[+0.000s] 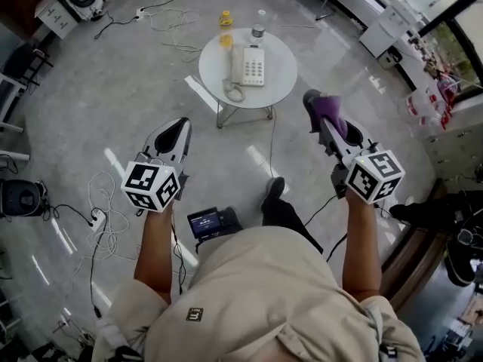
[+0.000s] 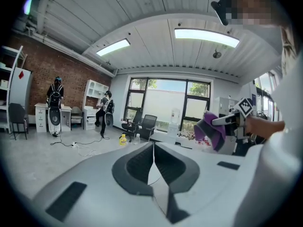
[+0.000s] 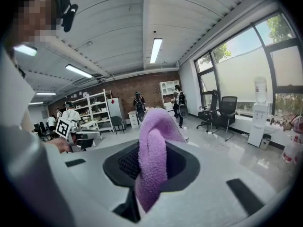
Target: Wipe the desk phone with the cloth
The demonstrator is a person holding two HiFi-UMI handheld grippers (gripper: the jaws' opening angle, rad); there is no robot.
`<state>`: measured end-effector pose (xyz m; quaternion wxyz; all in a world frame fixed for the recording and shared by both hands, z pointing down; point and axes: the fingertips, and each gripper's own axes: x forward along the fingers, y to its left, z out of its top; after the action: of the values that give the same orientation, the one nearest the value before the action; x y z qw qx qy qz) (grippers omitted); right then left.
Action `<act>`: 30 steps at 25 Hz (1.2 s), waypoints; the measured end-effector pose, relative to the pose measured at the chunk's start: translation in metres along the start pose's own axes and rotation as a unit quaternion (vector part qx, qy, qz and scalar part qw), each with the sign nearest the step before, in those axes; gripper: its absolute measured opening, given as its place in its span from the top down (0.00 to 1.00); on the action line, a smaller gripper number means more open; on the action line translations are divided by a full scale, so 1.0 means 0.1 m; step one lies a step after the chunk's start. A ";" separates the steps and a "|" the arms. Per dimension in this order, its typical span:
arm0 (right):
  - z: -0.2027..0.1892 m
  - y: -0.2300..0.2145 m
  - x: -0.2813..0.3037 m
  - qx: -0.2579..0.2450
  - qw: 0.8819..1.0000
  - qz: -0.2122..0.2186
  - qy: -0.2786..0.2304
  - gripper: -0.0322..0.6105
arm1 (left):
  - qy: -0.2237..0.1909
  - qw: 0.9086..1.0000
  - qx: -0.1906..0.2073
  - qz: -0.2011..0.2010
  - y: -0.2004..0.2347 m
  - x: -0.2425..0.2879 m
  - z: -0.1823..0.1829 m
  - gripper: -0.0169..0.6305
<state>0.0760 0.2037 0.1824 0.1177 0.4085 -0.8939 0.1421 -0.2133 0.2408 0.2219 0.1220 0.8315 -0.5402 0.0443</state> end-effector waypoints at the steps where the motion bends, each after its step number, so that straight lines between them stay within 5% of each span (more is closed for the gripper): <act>1: 0.03 -0.10 0.09 0.006 1.000 0.008 -0.005 0.84 | 0.003 1.000 0.002 0.009 0.03 0.04 -0.01 0.96; 10: 0.36 -0.87 0.98 0.010 0.997 0.078 -0.007 0.84 | 0.000 0.995 -0.002 0.096 0.25 0.57 0.27 0.96; 30: 0.75 -1.78 1.65 0.006 0.988 0.154 -0.008 0.85 | -0.003 0.990 0.023 0.137 -0.12 1.76 0.69 0.96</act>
<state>0.0995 -0.0493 0.1951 0.0848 0.2683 -0.9460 0.1610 -0.1336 0.0719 0.1896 0.0938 0.7525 -0.6480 0.0709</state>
